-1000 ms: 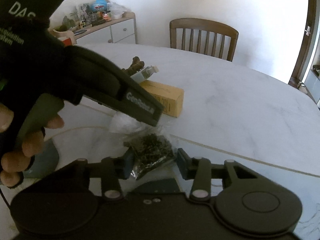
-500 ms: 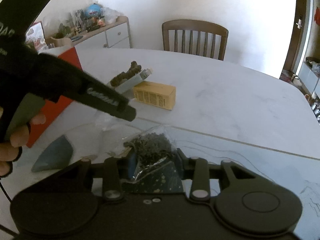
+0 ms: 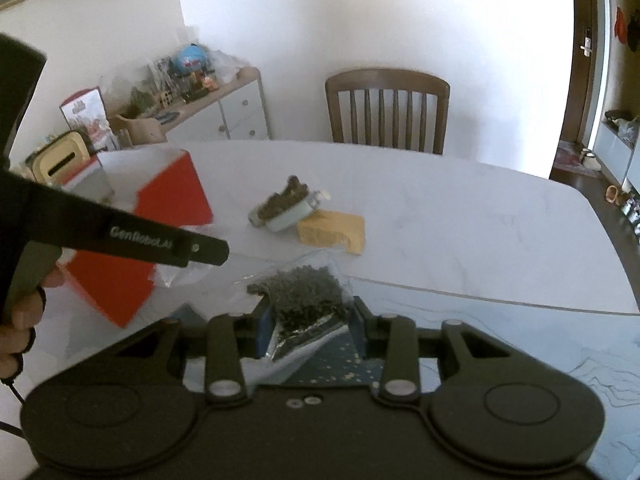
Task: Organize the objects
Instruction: 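Carry both bags into the cardboard box and open both tools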
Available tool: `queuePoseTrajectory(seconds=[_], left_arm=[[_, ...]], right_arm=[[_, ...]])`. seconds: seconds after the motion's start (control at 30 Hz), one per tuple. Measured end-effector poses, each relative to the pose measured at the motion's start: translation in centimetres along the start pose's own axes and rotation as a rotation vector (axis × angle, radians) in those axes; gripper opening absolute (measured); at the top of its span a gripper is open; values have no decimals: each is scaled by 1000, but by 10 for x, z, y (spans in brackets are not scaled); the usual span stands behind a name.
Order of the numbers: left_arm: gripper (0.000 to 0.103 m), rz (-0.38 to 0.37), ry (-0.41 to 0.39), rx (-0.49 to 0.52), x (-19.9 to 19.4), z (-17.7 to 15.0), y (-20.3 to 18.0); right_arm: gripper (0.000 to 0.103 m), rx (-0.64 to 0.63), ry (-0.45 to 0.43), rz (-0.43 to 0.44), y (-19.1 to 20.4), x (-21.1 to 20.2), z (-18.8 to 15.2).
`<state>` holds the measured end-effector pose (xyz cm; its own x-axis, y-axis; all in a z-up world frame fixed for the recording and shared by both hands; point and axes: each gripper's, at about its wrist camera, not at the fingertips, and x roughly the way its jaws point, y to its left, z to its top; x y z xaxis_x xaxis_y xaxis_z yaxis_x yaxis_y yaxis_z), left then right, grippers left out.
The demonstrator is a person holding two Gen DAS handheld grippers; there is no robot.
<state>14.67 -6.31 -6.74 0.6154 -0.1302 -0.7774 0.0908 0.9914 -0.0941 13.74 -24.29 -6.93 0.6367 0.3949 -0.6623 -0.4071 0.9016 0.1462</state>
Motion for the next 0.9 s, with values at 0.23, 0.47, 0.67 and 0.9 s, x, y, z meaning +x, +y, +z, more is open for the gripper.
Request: queuePoseTrajectory(seconds=[0.23,0.47,0.67,0.9], left_arm=[[35,-2,-30,-9,-34,-5,25],[35,-21,-48,-17,-61,-6,61],[36,-26,-67,-36,-78,-6,102],[36,-4,-75,-44,-85,-7,152]], right_arm=[[37,1,-20,34,27,-16,19],[37,-10,-29,49,64,-23,43],[37,-24,-30,63,105,-18,59],[37,-58,-36,78,153,-4,75]])
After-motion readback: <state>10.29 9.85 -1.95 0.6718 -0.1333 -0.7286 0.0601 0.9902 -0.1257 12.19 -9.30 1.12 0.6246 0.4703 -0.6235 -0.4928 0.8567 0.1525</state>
